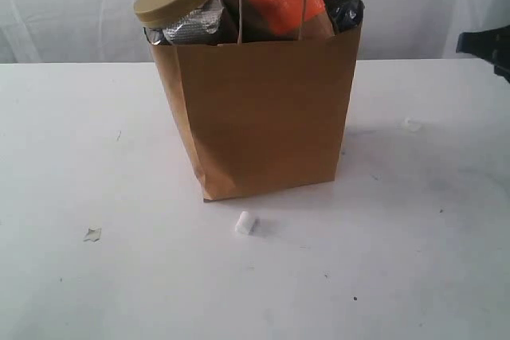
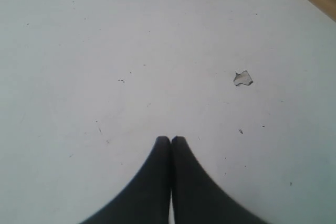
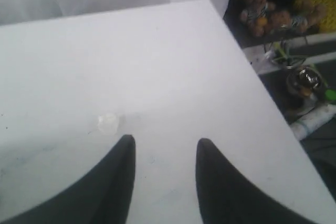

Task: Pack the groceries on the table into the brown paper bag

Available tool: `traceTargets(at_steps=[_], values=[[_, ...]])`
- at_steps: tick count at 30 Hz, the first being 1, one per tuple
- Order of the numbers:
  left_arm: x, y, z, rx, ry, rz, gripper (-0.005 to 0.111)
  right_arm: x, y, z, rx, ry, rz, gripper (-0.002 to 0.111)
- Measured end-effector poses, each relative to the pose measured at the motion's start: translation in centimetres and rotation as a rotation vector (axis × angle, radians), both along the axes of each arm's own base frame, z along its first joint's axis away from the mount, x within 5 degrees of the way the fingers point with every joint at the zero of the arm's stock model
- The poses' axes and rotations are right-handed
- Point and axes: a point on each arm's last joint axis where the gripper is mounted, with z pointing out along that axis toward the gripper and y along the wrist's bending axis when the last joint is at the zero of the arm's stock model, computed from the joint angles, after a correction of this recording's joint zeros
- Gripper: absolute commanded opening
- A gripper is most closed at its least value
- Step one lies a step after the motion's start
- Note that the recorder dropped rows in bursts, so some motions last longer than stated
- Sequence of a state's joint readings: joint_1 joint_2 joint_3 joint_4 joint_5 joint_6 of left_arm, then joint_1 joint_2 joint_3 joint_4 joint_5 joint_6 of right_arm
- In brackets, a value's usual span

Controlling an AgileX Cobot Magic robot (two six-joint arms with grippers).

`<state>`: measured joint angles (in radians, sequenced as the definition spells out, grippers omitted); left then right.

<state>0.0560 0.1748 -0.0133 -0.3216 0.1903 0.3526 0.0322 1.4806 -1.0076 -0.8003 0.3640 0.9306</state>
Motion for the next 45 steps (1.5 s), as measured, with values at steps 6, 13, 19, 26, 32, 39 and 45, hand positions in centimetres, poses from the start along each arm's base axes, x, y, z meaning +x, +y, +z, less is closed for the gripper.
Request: traceTargets(at_steps=[6, 13, 19, 26, 32, 39, 45], values=[[0.0, 0.0, 0.0, 0.0, -0.006, 0.0, 0.0, 5.8, 0.4, -4.3, -0.064, 0.348, 0.239, 0.036], [-0.1, 0.0, 0.2, 0.001, -0.025, 0.0, 0.0, 9.4, 1.1, -7.8, -0.073, 0.301, 0.341, 0.042], [-0.1, 0.0, 0.2, 0.001, -0.025, 0.0, 0.0, 10.9, 1.2, -10.2, -0.057, 0.317, 0.338, 0.064], [-0.2, -0.5, 0.2, 0.0, -0.025, -0.079, 0.0, 12.7, 1.2, -12.5, -0.045, 0.309, 0.336, 0.063], [-0.3, -0.8, 0.2, 0.0, -0.025, -0.137, 0.0, 13.1, 1.3, -13.2, -0.046, 0.288, 0.338, 0.06], [-0.3, -0.8, 0.2, 0.0, -0.025, -0.139, 0.0, 13.2, 1.3, -15.5, -0.039, 0.326, 0.34, 0.034], [-0.3, -0.8, 0.2, 0.0, -0.025, -0.139, 0.0, 13.2, 1.3, -15.7, -0.038, 0.33, 0.34, 0.0]])
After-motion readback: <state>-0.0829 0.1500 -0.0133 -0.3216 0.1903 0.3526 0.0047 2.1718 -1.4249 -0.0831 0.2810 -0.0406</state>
